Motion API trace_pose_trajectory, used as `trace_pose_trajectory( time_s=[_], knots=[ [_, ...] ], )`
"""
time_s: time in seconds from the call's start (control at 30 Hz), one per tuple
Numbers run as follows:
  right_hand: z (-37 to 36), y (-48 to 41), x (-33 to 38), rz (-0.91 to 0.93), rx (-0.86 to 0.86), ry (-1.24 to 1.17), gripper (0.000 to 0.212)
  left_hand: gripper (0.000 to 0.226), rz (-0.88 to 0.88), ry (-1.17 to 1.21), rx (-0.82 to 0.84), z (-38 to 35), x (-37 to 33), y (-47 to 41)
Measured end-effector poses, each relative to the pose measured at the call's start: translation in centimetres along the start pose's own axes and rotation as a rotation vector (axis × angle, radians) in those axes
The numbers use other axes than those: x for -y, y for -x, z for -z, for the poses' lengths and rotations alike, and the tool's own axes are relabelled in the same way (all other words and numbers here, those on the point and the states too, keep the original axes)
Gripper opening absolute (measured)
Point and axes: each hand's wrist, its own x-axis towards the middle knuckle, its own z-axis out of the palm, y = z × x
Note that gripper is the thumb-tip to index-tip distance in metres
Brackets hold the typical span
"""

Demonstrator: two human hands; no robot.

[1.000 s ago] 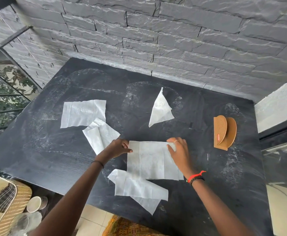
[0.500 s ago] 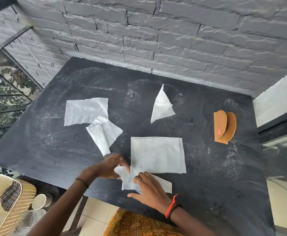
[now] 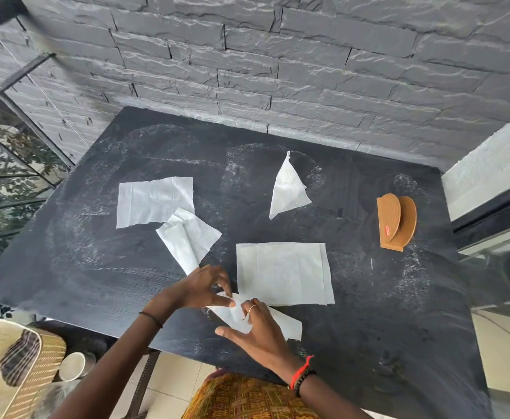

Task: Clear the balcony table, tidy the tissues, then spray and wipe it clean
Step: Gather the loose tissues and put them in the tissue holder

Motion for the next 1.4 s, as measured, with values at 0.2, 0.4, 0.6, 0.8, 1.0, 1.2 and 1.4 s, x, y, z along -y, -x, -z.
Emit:
trace_pose_trajectory(
  time_s=[0.2,0.4,0.6,0.8,1.0,1.2,1.4],
  knots=[
    [0.7,-0.5,-2.0,-0.112,-0.085,-0.269,0.029,0.023,0.084,0.284,0.023,0.4,-0.6,-0.6],
    [6.0,-2.6,-2.1,-0.069,-0.068,-0.403,0.015,0.038,0.063,0.586,0.085,1.4,-2.2,-1.1],
    [9.6,-5.9,-1.8,-0.072,0.017,-0.218,0.025,0.042,0.025,0.652,0.011,1.6,-4.6,-3.1],
    [13.6,-5.9,-4.4,-0.167,0.257,-0.188,0.034,0.017,0.036,0.792,-0.069,2.2,-3.1,-3.7],
    [17.1,-4.6,-7.2,-0.251,0.266,-0.311,0.036,0.007,0.097,0.801,-0.058,1.9,-1.0,-4.0],
    [19.8,-4.8,-7.6,-0.286,0.207,-0.534,0.027,0.038,0.171,0.966,-0.079,0.8,0.3,-4.5],
    [19.2,-9.1,-8.6,-0.255,-0.025,-0.327,0.011,0.014,0.286,1.046,-0.194,-0.9,-0.2,-6.4]
  ],
)
